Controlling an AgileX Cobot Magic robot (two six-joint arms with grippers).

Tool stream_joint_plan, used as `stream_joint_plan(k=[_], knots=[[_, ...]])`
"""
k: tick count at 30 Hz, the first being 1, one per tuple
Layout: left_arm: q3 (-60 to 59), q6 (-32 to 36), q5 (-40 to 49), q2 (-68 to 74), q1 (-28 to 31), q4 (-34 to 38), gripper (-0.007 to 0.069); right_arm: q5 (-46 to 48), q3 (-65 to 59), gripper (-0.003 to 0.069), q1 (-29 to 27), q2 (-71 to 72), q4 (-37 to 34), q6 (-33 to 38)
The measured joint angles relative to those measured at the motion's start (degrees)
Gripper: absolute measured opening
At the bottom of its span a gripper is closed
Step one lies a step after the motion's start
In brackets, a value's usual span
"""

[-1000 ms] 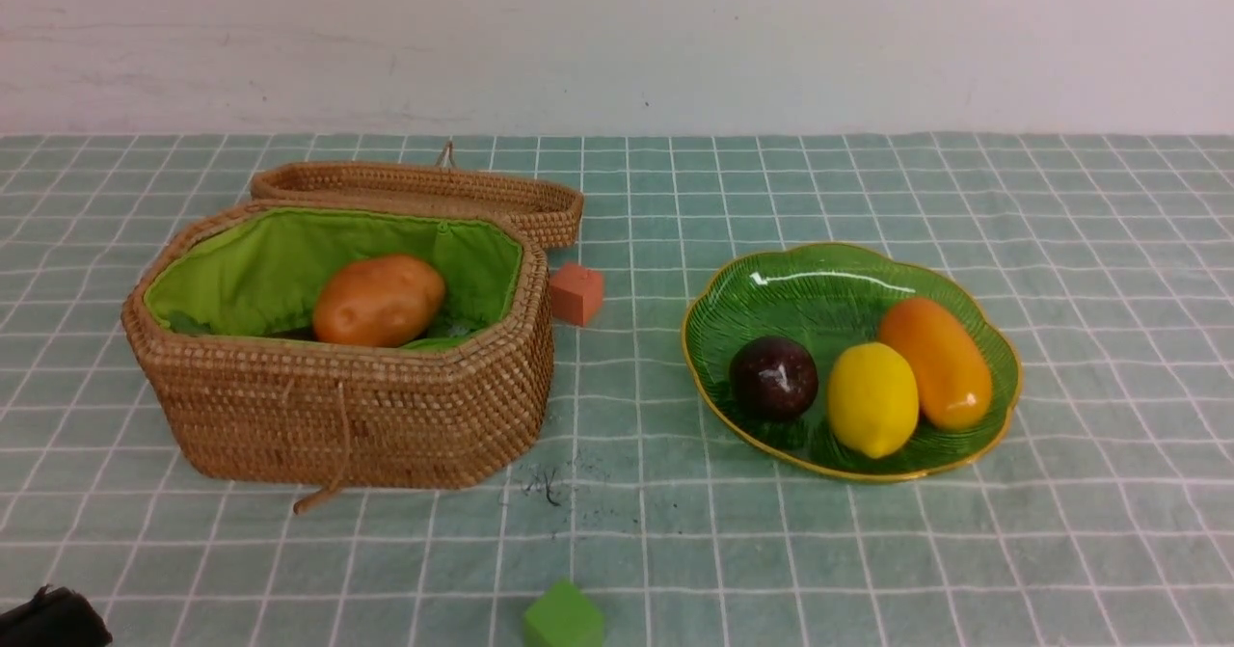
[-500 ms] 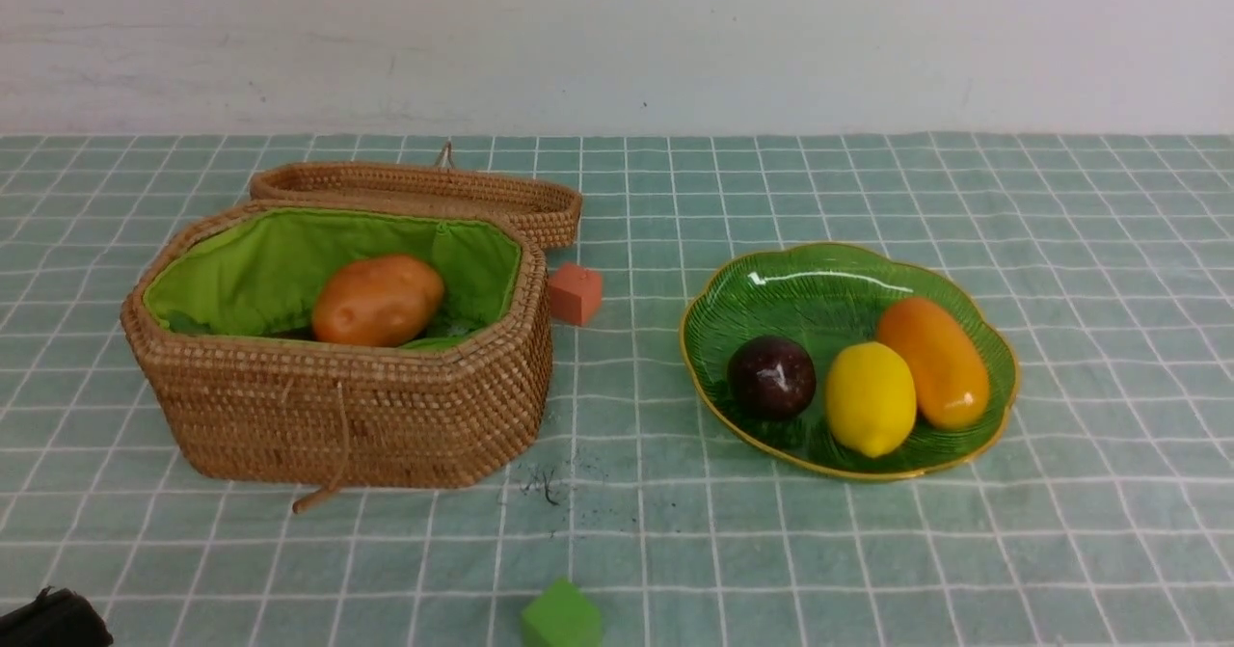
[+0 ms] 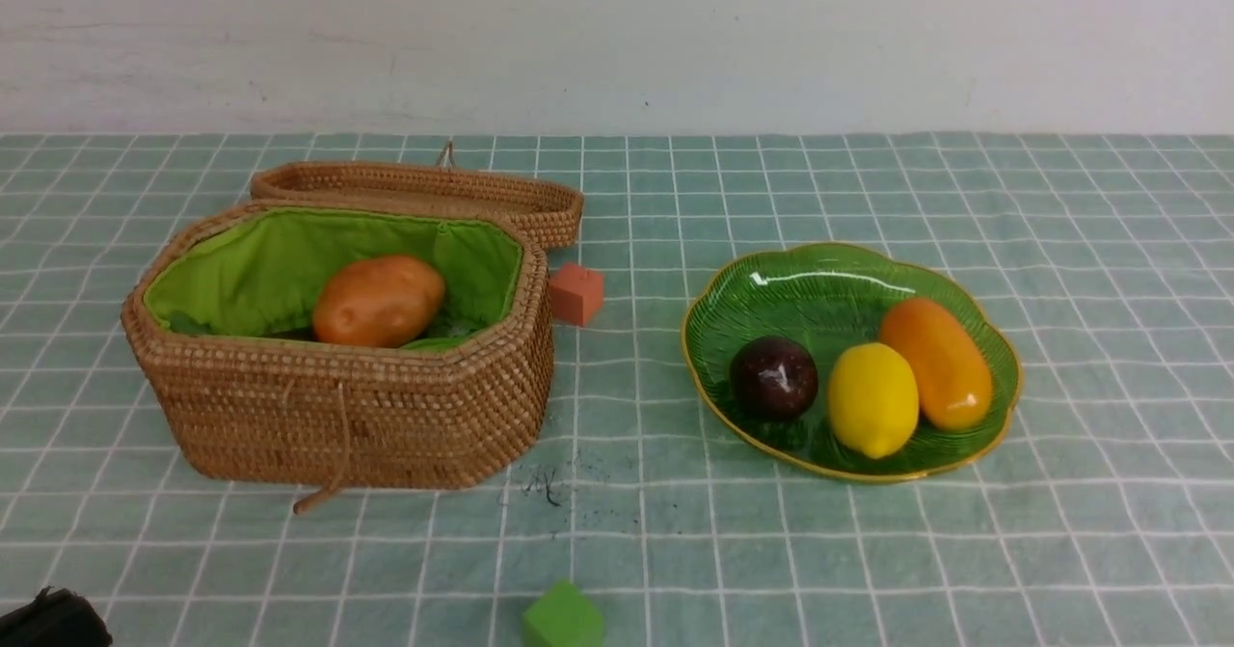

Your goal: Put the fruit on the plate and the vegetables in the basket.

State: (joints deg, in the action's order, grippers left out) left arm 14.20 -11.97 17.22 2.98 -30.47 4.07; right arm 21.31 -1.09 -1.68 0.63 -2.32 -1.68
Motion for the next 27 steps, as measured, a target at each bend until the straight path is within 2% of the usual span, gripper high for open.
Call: stream_joint_plan(k=[19, 23, 26, 27], knots=[[0.00, 0.00, -0.06, 0.00, 0.00, 0.00, 0.0039, 0.13, 0.00, -0.0009, 0.00, 0.00, -0.23, 0.02], [-0.05, 0.00, -0.62, 0.00, 0.12, -2.11, 0.0039, 0.13, 0.00, -0.0006, 0.00, 0.00, -0.24, 0.08], [-0.26, 0.00, -2.02, -0.15, 2.05, -3.33, 0.0038, 0.13, 0.00, -0.0007, 0.00, 0.00, -0.24, 0.07], [-0.62, 0.00, -2.95, -0.67, 5.48, -3.57, 0.0025, 0.13, 0.00, -0.0006, 0.00, 0.00, -0.24, 0.07]])
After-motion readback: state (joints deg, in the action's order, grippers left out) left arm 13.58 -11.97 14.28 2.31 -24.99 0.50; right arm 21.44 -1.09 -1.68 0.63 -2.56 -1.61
